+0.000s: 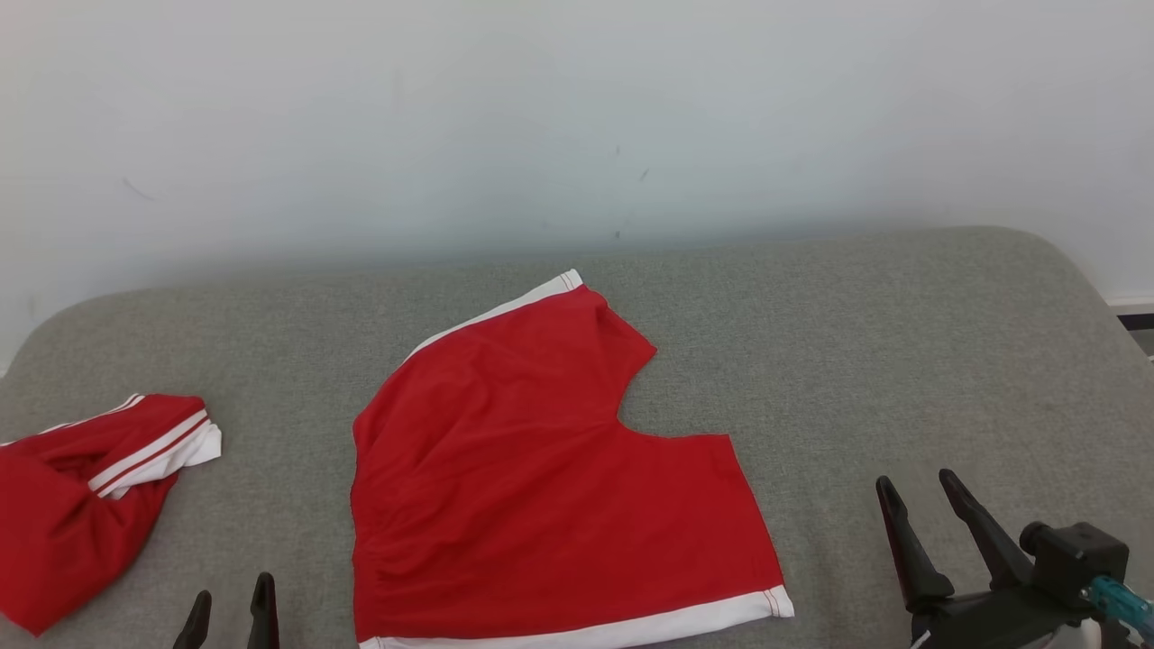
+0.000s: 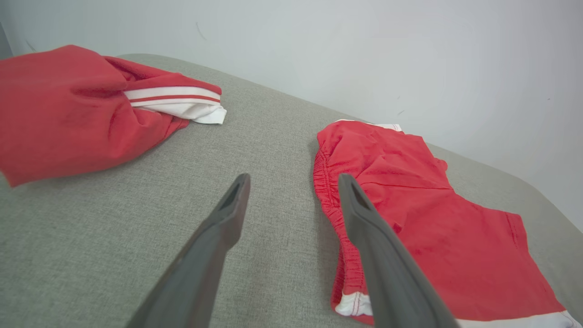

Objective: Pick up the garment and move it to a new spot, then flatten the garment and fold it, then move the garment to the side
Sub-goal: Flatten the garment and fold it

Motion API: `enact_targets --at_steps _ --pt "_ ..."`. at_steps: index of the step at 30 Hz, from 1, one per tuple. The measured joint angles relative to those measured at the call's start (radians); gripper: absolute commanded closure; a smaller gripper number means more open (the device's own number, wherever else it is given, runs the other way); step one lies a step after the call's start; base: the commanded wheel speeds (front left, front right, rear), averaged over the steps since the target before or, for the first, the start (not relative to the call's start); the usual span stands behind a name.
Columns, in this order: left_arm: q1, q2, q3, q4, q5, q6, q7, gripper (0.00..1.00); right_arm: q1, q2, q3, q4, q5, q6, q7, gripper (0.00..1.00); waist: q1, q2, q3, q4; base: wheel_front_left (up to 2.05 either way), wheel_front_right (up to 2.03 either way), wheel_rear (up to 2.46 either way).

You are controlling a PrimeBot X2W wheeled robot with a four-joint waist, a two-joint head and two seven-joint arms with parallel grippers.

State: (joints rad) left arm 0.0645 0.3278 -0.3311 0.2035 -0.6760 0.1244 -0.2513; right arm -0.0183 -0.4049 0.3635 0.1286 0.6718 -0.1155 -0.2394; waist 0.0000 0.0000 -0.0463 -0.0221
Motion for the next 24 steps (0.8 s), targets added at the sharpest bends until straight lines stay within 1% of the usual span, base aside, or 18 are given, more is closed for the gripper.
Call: enact_targets --at_steps 3,8,13,17,24 --pt "0.014 -0.03 0.034 -0.021 0.037 0.0 0.0 0.0 0.029 0.001 -0.021 -0.012 -0.017 -0.004 -0.004 0.0 0.0 0.0001 0.001 -0.004 0.0 0.0 0.0" --pt "0.022 -0.052 0.061 -0.053 0.086 0.0 0.0 0.0 0.061 0.004 -0.044 -0.03 -0.038 -0.008 -0.007 0.0 0.0 0.0001 0.003 -0.008 0.0 0.0 0.0" --pt "0.057 -0.063 0.077 -0.06 0.167 0.0 0.0 0.0 0.078 0.007 -0.062 -0.033 -0.079 -0.009 -0.008 0.0 0.0 0.0001 0.005 -0.01 0.0 0.0 0.0" --pt "0.057 -0.07 0.096 -0.059 0.236 0.0 0.0 0.0 0.095 0.021 -0.067 -0.043 -0.095 -0.009 -0.008 0.0 0.0 0.0001 0.005 -0.011 0.0 0.0 0.0" --pt "0.076 -0.087 0.125 -0.065 0.295 0.0 0.003 0.0 0.095 0.026 -0.091 -0.034 -0.126 -0.009 -0.008 0.0 0.0 0.0001 0.005 -0.008 0.0 0.0 0.0"
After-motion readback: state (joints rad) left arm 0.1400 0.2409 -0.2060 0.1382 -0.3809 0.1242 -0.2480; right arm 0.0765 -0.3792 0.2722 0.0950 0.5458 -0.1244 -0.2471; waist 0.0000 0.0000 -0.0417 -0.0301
